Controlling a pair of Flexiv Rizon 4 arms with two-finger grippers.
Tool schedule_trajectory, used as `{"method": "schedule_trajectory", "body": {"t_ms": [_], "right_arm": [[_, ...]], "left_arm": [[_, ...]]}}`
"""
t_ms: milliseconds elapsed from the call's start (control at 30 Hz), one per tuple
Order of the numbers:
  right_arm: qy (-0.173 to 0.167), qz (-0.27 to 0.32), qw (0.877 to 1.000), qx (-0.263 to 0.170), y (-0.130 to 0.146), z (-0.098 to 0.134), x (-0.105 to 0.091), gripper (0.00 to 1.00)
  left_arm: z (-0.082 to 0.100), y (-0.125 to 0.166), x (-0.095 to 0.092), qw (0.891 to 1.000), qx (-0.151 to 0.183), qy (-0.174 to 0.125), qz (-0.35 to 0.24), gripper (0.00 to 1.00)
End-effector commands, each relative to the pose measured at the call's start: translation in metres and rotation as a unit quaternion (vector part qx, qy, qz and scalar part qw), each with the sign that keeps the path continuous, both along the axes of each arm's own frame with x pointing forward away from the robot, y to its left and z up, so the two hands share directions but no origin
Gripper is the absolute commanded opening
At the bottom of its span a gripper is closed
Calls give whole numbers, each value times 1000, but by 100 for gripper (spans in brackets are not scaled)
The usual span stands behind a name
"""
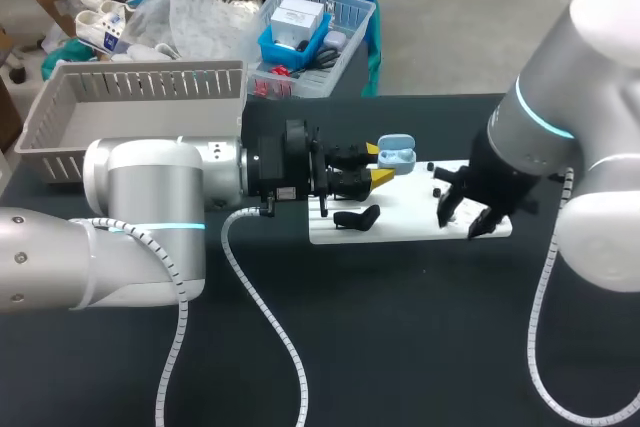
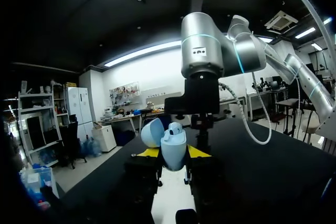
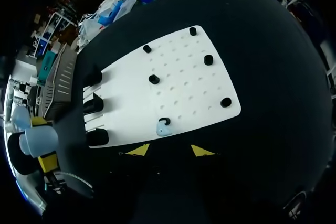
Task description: Pick up each earbud case from the left stands, insert the matching earbuds, close the lid, and place the case in the box.
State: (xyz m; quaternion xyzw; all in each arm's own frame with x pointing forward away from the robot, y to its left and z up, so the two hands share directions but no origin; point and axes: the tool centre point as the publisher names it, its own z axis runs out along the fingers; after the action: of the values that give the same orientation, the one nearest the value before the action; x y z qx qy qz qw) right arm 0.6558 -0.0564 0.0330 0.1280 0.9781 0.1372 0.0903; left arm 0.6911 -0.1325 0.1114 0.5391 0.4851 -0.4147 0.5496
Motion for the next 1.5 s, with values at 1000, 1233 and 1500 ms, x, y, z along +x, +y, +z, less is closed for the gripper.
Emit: {"method": "schedule_trajectory", "body": {"t_ms": [1000,1233,1500], "right_arm": [[10,2,1000,17,1,-14,20,39],[9,7,1000,20,3,-12,23,30],[8,10,1000,21,3,-12,26,27]], "left_arm": [[-1,0,0,1000,-1,-1,1,0],[-1,0,0,1000,-1,-1,1,0],[-1,0,0,1000,-1,-1,1,0]]}}
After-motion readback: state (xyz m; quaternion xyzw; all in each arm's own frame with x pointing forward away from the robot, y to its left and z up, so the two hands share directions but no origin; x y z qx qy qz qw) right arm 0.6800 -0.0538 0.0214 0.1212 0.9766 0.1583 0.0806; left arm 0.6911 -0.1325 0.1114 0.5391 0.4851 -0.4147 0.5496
